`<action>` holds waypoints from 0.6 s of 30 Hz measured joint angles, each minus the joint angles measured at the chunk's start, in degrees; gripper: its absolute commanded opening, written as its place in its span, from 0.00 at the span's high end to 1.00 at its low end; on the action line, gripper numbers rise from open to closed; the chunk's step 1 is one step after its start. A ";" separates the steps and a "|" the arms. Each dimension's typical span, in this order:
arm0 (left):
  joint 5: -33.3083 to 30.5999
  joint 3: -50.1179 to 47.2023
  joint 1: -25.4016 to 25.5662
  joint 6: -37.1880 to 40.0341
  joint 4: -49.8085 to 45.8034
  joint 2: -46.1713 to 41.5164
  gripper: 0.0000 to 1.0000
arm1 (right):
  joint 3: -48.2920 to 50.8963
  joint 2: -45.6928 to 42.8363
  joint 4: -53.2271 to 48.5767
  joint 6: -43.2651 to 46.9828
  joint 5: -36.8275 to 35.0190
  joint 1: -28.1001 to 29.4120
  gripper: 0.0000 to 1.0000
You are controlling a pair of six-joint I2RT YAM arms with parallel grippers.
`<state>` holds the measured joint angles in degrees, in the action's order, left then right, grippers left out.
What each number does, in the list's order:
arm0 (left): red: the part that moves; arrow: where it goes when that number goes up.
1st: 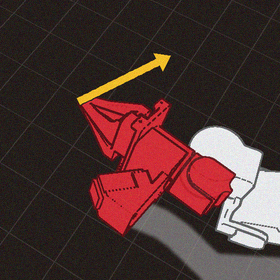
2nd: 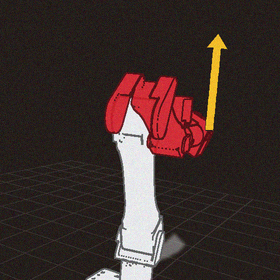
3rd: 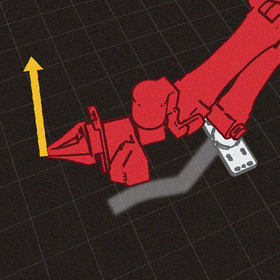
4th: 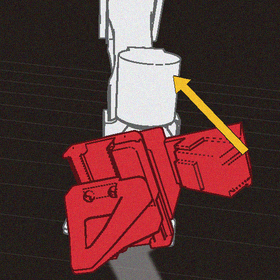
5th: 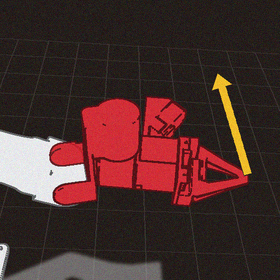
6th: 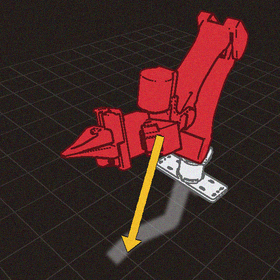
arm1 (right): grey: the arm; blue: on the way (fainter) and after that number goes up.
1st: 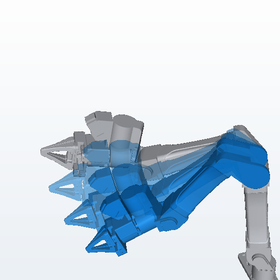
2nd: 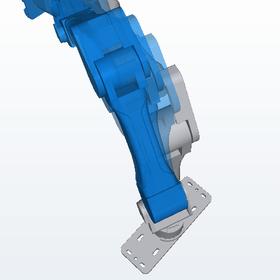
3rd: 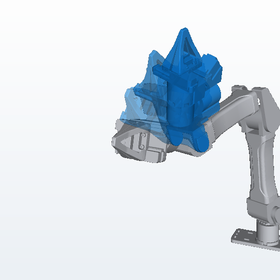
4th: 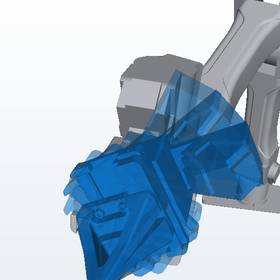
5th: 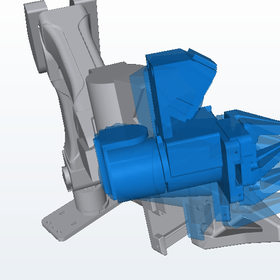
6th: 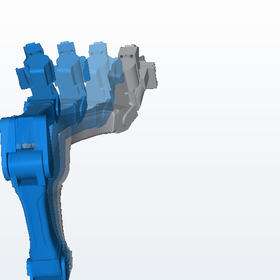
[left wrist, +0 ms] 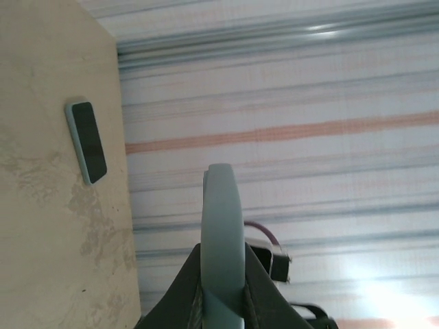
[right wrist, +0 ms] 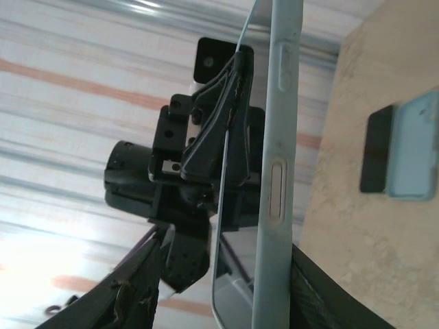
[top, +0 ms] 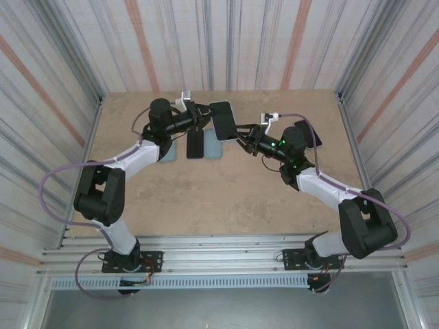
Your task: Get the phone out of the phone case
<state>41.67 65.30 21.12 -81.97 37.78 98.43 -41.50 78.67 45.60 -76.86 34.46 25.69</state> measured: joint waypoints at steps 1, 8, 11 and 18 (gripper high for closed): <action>-1.27 -0.68 0.28 -0.46 0.13 -0.15 0.94 | 0.66 -0.66 -0.68 1.07 -1.38 0.61 0.52; -9.33 -2.71 2.38 -3.06 3.48 -0.39 0.95 | 3.06 -3.39 -1.70 6.95 -7.76 4.33 0.54; -11.80 -2.89 3.21 -3.45 4.28 -0.39 0.95 | 3.06 -3.48 -1.75 8.55 -8.48 5.31 0.57; -15.34 -3.21 4.48 -3.82 5.14 -0.52 0.95 | 3.06 -3.48 -2.08 10.27 -9.22 6.47 0.68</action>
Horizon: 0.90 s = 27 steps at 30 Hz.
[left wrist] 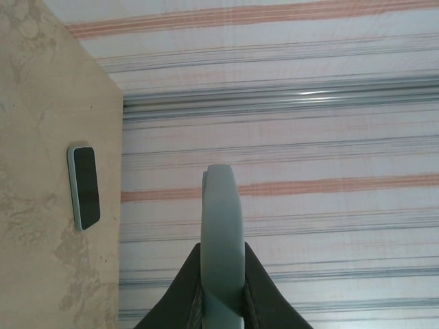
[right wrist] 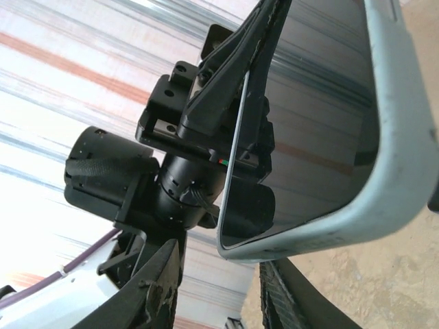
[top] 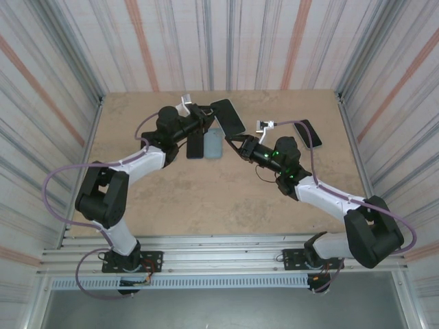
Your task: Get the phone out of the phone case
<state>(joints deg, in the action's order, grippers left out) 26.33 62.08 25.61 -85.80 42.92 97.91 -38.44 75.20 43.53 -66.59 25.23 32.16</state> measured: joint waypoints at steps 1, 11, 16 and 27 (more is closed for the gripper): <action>-0.37 0.00 0.04 0.00 0.07 -0.09 0.95 | 0.00 0.00 0.02 0.09 -0.07 0.02 0.69; -1.16 0.00 1.18 0.00 0.28 -0.42 0.96 | -0.02 0.11 0.15 0.22 -1.25 0.00 0.73; -1.36 0.00 1.68 -0.02 0.33 -0.72 0.96 | -0.02 0.50 0.46 -0.22 -1.22 -0.04 0.81; -0.92 0.04 1.68 -3.43 0.48 -1.40 0.96 | -0.13 0.52 2.40 -0.17 1.11 -0.90 0.88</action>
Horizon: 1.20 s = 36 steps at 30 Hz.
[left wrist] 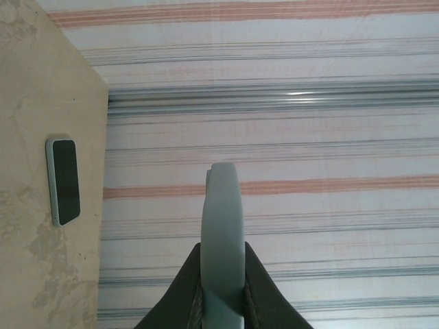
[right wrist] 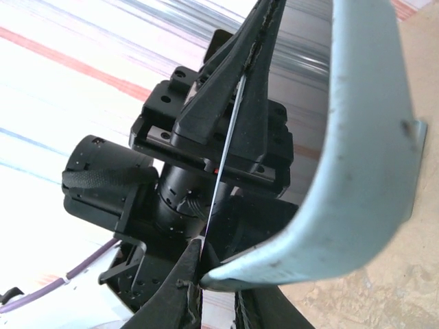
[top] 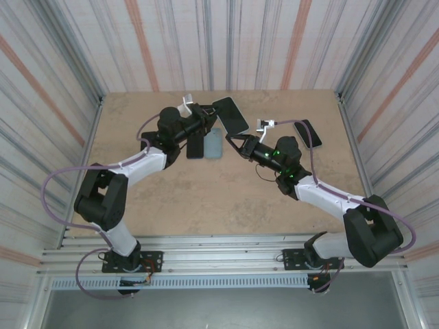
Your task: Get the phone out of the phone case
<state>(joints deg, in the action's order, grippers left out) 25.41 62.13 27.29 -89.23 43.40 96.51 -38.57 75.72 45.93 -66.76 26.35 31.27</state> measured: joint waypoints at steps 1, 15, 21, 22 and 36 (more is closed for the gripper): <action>-0.02 -0.02 0.00 -0.59 0.00 -0.22 0.96 | -0.11 -0.02 0.17 0.50 0.46 -0.13 0.88; -0.02 -0.35 0.09 -6.19 -0.37 -3.48 0.97 | -2.91 -3.76 -8.52 16.37 3.08 -1.14 0.90; 0.02 -0.35 0.11 -6.14 -2.19 -3.48 0.98 | -2.91 -3.87 -10.80 19.30 3.34 -2.16 0.90; 0.04 -0.35 0.11 -6.01 -2.29 -3.48 0.98 | -2.91 -3.87 -10.91 19.32 3.54 -2.40 0.89; 12.72 5.77 -4.79 5.95 -7.15 -4.09 0.98 | -2.84 -8.68 -19.89 25.42 11.08 -10.38 0.47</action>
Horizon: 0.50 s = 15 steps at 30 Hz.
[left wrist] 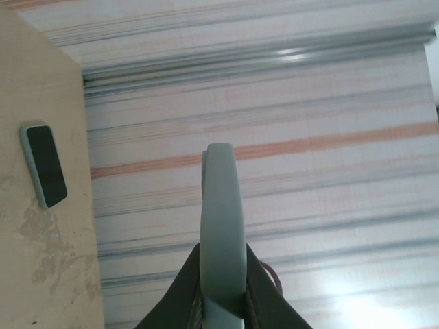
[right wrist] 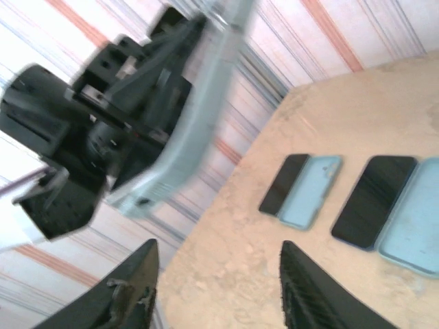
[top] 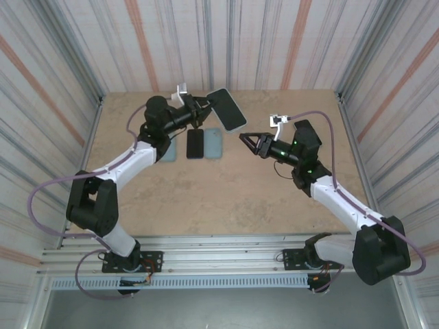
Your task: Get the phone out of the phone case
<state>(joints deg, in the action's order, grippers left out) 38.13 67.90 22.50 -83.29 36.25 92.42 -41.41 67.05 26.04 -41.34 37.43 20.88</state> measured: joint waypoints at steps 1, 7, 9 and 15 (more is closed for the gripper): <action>1.77 1.20 -0.55 1.64 -0.02 0.00 0.98 | -0.04 -0.52 -1.55 1.62 1.38 -1.05 0.46; 12.87 9.18 -2.69 13.42 -0.74 0.24 0.98 | -5.57 -1.38 -15.52 16.52 10.75 -3.23 0.45; 16.11 11.21 -2.67 18.01 -1.57 0.26 0.98 | -8.83 -1.16 -19.52 22.05 13.68 -3.23 0.46; 24.37 13.94 -2.64 31.17 -4.90 0.26 0.98 | -15.85 1.36 -28.11 36.65 20.65 -3.13 0.49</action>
<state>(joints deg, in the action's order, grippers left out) 62.50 81.84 19.86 -52.12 31.35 92.68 -57.25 68.40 -2.07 -4.69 58.08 17.76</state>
